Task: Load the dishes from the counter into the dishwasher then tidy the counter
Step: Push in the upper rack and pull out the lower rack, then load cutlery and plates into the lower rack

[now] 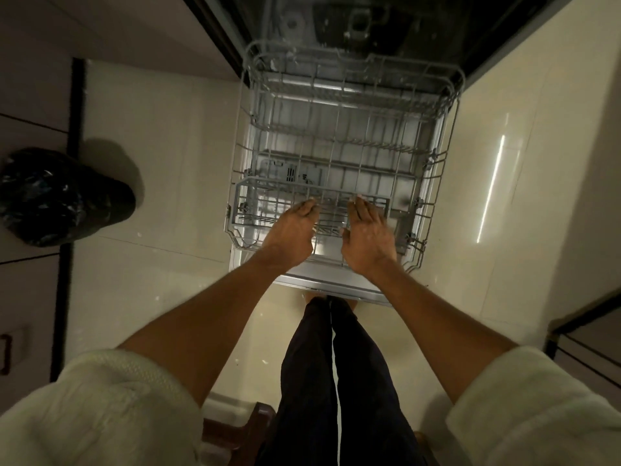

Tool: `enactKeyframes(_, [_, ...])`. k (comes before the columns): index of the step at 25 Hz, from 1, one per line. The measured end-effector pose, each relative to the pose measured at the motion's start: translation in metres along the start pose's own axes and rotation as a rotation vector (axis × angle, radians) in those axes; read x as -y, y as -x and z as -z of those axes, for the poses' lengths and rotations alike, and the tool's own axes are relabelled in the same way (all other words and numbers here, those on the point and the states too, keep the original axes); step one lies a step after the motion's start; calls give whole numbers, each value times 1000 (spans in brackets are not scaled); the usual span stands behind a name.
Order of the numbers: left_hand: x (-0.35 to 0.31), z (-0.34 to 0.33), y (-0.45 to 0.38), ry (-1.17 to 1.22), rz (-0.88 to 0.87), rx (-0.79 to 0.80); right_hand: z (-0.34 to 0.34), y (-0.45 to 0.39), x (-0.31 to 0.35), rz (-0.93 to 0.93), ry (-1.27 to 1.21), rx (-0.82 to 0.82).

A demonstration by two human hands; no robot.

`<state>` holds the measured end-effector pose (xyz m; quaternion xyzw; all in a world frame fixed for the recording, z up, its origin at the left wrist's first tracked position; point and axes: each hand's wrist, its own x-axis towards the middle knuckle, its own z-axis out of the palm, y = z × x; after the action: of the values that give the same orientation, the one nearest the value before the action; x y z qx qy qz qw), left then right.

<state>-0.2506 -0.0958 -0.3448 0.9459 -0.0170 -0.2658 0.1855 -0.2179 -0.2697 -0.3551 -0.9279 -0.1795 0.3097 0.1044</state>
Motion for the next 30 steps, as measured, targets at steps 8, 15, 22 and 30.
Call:
enactKeyframes(8, [-16, 72, 96, 46, 146, -113, 76, 67, 93, 107, 72, 26])
enactKeyframes(15, [21, 129, 176, 90, 273, -250, 106, 98, 196, 208, 176, -8])
enactKeyframes(22, [115, 197, 278, 105, 310, -388, 124, 112, 358, 304, 173, -118])
enactKeyframes(30, [246, 300, 386, 66, 415, -659, 164, 116, 544, 487, 160, -276])
